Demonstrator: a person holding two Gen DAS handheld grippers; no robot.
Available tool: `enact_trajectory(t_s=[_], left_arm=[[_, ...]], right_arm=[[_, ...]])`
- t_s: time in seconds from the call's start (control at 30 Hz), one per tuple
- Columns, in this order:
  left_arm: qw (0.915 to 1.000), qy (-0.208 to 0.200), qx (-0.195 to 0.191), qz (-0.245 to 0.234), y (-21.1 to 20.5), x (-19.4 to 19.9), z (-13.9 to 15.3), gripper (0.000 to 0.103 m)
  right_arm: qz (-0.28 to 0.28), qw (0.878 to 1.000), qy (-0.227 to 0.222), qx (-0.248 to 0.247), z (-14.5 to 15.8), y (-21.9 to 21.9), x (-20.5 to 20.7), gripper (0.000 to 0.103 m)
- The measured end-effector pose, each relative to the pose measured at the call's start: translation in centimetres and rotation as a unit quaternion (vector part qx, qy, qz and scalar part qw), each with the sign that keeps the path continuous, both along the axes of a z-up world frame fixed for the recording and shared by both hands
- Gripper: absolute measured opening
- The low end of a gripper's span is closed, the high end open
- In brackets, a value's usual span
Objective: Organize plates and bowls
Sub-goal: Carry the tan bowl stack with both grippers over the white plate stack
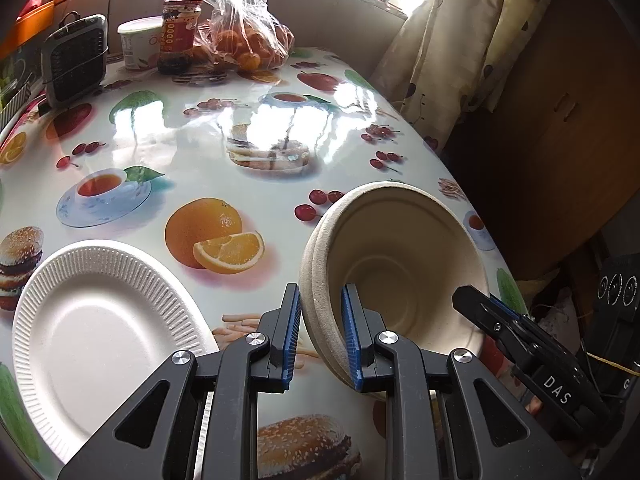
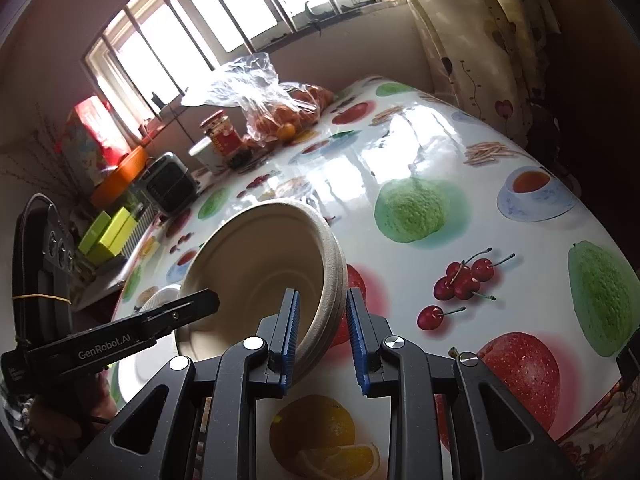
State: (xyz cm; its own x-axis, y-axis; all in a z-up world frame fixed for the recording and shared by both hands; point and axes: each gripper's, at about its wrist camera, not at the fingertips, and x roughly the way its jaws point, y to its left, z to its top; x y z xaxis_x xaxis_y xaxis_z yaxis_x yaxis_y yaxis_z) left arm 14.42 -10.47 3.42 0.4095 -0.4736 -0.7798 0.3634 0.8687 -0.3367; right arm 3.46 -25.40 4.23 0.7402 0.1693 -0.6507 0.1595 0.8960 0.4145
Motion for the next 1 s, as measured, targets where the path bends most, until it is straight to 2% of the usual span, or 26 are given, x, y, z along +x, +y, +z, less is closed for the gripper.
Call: enact_trajectory(t_s=[0.47,1.0], left_arm=[[0.9997,-0.018,-0.001,0.018,1.7,-0.9,1.7,0.022],[0.9977,-0.029,-0.001,0.061,5.8,-1.8,2.7,0.022]], right_arm=[[0.023,1.0,-0.018,-0.008,1.5,1.9,0.0,0.023],[0.07,0.997,-0.017,-0.011,2.0,5.6,1.5,0.023]])
